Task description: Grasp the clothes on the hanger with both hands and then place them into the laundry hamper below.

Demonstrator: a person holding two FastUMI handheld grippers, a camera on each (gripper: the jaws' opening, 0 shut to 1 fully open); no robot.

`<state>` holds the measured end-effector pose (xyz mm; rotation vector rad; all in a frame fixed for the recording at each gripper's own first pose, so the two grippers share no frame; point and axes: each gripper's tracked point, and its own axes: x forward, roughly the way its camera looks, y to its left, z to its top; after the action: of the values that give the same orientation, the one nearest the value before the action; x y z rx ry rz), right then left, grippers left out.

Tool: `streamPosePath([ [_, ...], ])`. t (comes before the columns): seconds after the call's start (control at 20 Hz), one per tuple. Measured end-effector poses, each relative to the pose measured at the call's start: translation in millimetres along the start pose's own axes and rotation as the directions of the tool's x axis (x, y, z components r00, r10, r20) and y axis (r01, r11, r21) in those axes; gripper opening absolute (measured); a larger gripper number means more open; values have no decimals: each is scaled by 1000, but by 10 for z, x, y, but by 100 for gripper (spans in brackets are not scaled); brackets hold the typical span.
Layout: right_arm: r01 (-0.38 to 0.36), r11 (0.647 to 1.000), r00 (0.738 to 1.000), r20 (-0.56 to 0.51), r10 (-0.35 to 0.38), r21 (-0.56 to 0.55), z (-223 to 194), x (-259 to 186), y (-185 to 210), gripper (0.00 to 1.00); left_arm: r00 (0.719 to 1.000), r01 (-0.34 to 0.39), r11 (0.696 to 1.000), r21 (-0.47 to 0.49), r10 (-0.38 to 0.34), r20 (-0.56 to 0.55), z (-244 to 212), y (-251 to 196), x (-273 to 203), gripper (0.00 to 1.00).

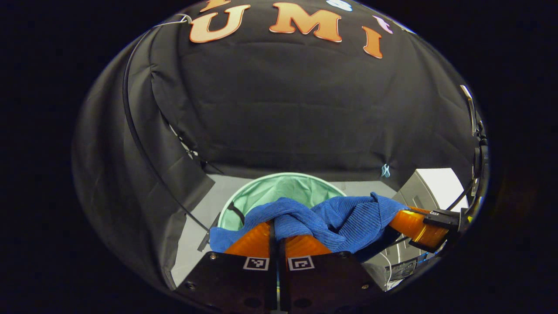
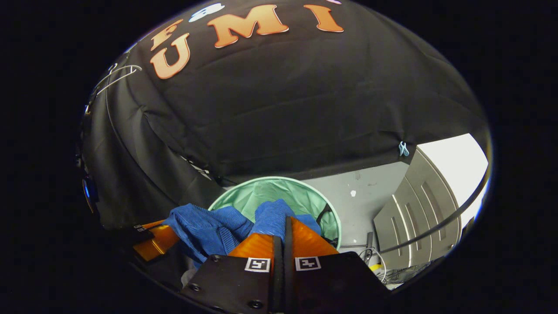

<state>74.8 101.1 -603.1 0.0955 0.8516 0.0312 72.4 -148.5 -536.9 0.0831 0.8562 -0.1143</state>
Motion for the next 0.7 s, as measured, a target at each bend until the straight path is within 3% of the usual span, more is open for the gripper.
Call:
streamPosePath([
  [0.5,51,998,986,-158,-56,-35,-582,509,-69,8,979,-74,996,-42,65,-191,-658,166,395,3],
  [0.7,72,997,979,-187,-78,-34,-659,475,-103,11,971,-99,993,-57,83,-225,-754,210,397,10],
])
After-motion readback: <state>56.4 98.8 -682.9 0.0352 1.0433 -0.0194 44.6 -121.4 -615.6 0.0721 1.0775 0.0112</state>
